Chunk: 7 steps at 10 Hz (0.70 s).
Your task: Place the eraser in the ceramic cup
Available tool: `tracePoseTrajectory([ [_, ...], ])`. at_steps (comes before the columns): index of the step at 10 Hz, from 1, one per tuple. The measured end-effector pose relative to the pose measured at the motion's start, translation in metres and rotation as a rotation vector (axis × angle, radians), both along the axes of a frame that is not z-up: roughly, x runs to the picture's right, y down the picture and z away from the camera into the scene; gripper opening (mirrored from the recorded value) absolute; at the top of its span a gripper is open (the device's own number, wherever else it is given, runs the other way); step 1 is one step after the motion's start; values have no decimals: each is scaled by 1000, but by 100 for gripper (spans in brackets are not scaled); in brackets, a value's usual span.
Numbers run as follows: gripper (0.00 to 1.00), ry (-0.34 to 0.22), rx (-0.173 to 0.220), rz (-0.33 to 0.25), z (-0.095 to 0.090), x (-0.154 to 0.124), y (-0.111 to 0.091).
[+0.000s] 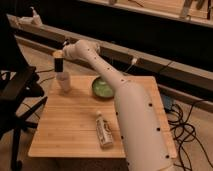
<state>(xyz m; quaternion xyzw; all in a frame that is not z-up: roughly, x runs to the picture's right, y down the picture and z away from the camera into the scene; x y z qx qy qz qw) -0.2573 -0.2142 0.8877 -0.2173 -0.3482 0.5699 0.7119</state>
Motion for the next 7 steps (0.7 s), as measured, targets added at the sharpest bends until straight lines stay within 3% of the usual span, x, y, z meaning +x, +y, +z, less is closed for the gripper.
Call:
tracePoseTrajectory([
  [3, 80, 30, 13, -2, 5, 4, 5],
  [4, 75, 48, 10, 4, 6, 5, 8],
  [7, 45, 24, 2, 8, -4, -12, -5],
])
